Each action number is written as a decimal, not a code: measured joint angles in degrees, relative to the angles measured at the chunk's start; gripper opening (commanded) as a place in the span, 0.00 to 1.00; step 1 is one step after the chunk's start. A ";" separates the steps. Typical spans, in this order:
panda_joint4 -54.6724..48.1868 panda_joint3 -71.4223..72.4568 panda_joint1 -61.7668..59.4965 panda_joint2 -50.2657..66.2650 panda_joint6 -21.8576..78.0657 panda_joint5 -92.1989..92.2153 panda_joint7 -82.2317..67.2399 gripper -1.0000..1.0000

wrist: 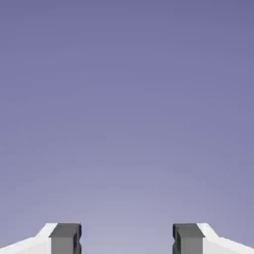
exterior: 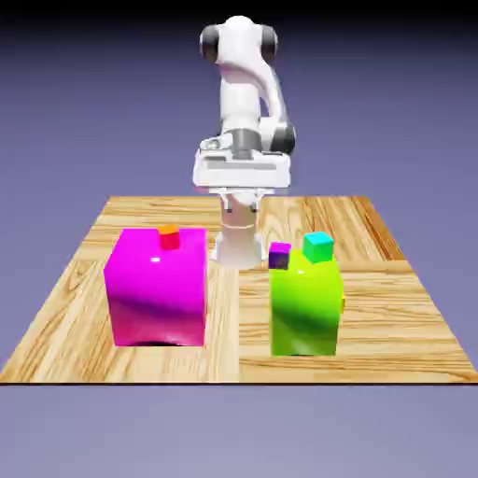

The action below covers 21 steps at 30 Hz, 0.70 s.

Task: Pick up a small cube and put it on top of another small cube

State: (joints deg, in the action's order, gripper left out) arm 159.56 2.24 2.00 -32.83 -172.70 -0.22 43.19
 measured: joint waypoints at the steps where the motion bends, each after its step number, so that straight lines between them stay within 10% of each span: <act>1: -0.14 2.08 -0.60 -0.01 0.37 1.36 -0.08 0.50; 21: -2.86 43.61 -12.57 -0.13 7.79 28.58 -1.58 0.50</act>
State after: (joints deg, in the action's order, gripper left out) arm 156.70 45.84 -10.57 -32.96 -164.90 28.35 41.61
